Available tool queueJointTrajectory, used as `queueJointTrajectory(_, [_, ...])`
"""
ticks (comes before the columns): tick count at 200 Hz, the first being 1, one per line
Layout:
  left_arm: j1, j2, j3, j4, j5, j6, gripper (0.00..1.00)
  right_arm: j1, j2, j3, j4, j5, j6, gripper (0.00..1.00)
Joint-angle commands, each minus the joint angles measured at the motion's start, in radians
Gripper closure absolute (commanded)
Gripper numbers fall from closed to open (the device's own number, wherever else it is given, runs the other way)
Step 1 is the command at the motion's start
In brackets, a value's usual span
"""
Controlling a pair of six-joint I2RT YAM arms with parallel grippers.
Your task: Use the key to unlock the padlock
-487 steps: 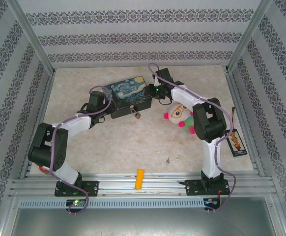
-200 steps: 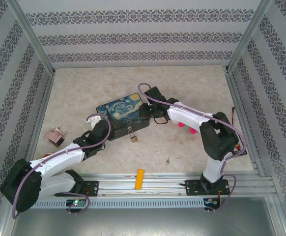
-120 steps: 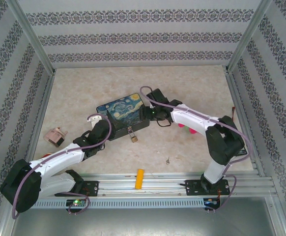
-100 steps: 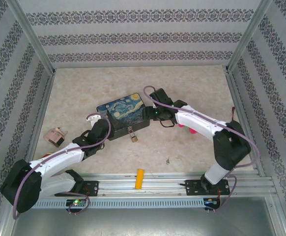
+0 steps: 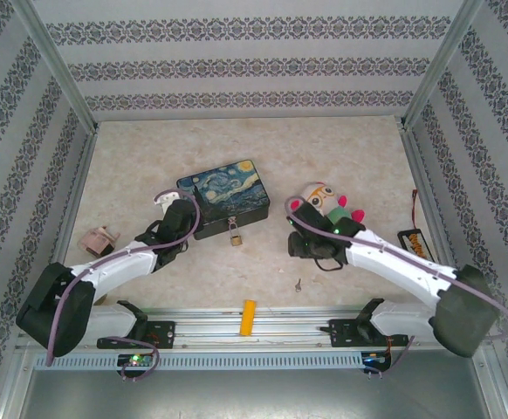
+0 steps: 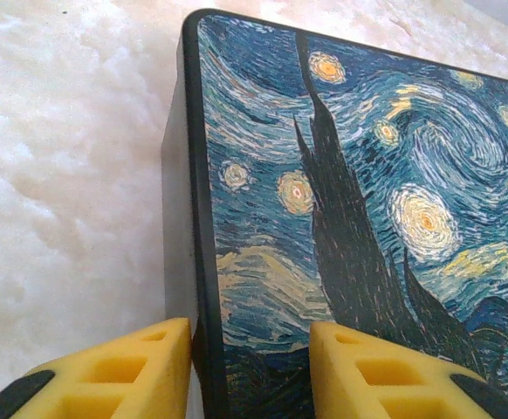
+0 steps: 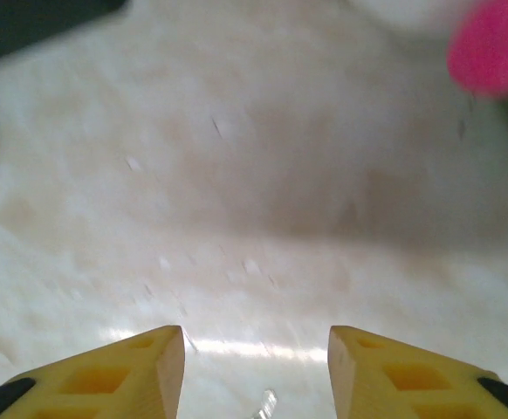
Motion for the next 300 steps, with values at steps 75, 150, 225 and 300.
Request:
queueJointTrajectory(75, [0.011,-0.226,-0.053,-0.118,0.008,-0.035,0.21,0.285,-0.151,-0.230,-0.047,0.008,0.463,0.71])
queueJointTrajectory(150, [0.012,-0.370,-0.064,-0.154,-0.018,-0.003,0.01,0.343,0.166,-0.045,-0.073,0.031,0.351,0.75])
queueJointTrajectory(225, [0.010,-0.318,-0.074,-0.123,0.001,-0.024,0.01,0.343,0.241,-0.057,-0.025,0.014,0.346,0.73])
queueJointTrajectory(300, [0.010,-0.299,-0.074,-0.116,0.011,-0.031,0.01,0.330,0.269,-0.108,0.011,-0.008,0.364,0.73])
